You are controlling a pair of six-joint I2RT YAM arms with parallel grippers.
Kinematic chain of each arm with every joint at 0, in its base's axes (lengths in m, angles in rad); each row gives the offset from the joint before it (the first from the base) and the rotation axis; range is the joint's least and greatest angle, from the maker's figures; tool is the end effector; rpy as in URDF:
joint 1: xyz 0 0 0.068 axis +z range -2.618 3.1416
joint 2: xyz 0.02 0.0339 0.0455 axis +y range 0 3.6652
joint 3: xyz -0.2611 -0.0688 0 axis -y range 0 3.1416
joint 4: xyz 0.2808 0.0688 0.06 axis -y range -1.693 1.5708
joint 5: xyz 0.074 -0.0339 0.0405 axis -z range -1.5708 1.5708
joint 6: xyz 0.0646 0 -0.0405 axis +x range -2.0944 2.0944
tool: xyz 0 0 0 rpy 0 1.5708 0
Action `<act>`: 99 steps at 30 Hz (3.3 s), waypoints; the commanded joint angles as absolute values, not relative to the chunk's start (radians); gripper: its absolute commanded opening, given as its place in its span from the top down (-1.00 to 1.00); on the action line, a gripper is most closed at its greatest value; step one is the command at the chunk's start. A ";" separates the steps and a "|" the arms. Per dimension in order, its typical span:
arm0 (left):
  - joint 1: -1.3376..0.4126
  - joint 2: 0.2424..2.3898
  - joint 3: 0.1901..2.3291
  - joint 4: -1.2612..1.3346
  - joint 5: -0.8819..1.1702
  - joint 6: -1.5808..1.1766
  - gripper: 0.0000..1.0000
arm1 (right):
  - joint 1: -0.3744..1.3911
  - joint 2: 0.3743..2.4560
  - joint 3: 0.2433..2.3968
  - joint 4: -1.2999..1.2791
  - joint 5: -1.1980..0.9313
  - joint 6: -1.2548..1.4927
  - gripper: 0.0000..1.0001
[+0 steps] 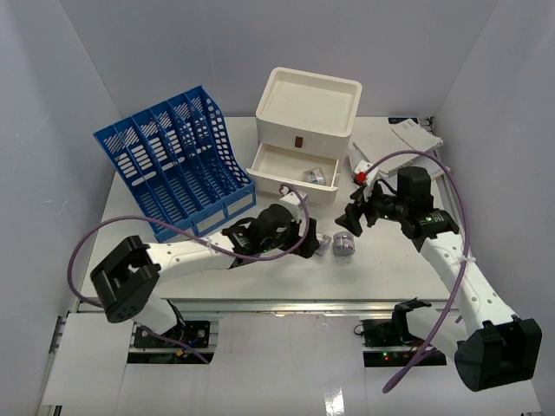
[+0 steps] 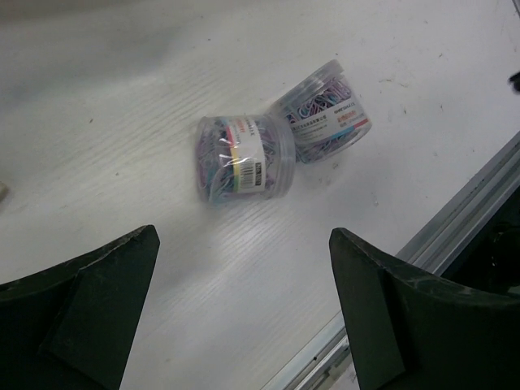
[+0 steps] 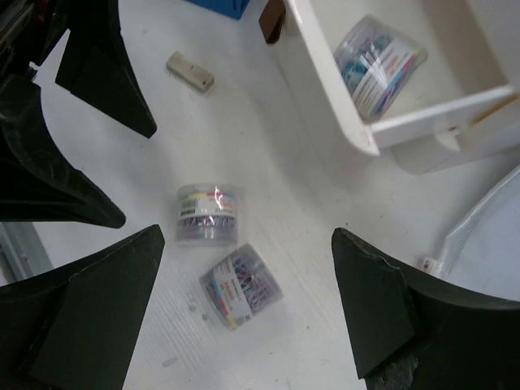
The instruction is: Organize the desk
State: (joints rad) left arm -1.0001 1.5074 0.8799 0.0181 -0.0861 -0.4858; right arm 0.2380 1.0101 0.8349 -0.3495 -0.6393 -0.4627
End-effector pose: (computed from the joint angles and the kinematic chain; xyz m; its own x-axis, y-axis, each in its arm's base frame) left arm 0.2097 -0.3163 0.1786 -0.6471 0.1469 -0.7481 0.5633 0.7533 -0.3393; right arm 0.2601 0.1028 0.2817 -0.1272 -0.3995 -0.9079 -0.8357 0.5362 -0.1189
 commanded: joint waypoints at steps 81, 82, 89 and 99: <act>-0.597 1.935 1.873 -0.565 0.125 -0.215 -0.64 | -0.034 1.075 0.772 -0.631 -0.938 -0.809 -0.87; -0.597 1.909 1.867 -0.560 0.122 -0.210 -0.64 | -0.019 1.082 0.794 -0.661 -0.925 -0.895 -0.84; -0.597 1.576 1.603 -0.387 0.081 -0.207 -0.89 | 0.055 1.205 0.923 -0.963 -0.898 -1.514 -0.81; -0.595 1.016 0.966 -0.224 0.137 -0.416 -0.94 | 0.216 1.330 0.916 -0.846 -0.767 -1.446 -0.81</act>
